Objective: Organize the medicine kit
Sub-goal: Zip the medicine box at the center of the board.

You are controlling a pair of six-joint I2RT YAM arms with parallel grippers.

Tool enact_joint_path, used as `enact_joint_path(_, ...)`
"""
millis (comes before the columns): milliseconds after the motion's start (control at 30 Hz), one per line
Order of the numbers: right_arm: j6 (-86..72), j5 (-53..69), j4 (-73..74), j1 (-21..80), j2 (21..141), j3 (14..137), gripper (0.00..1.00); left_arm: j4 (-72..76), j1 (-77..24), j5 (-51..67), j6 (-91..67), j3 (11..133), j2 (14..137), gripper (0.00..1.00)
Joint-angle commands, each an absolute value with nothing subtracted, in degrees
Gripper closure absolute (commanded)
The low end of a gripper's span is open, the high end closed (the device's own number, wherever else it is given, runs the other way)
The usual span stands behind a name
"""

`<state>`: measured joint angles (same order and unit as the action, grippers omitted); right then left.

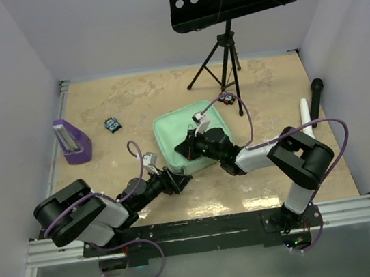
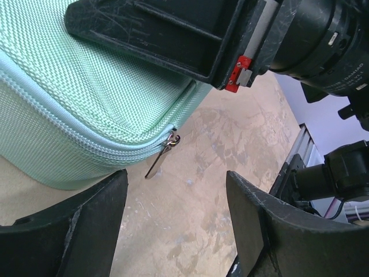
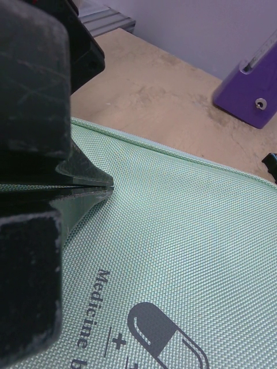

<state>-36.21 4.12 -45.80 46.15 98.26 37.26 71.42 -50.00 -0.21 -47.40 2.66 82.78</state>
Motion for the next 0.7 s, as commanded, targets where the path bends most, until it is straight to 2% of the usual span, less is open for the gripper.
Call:
enact_joint_path(0, -33.5, 5.7, -30.6, 46.5, 103.5, 34.2, 1.0, 80.0, -49.8, -0.3, -46.8, -0.7, 85.2, 0.28)
enact_joint_path(333, -33.3, 5.8, -30.3, 46.5, 103.1, 34.1, 1.0, 88.7, -49.8, 3.4, -47.2, -0.4, 88.5, 0.33)
enact_joint_path(667, -33.4, 6.0, -30.6, 46.5, 103.4, 34.4, 1.0, 84.6, -49.8, 2.4, -45.8, 1.0, 82.7, 0.31)
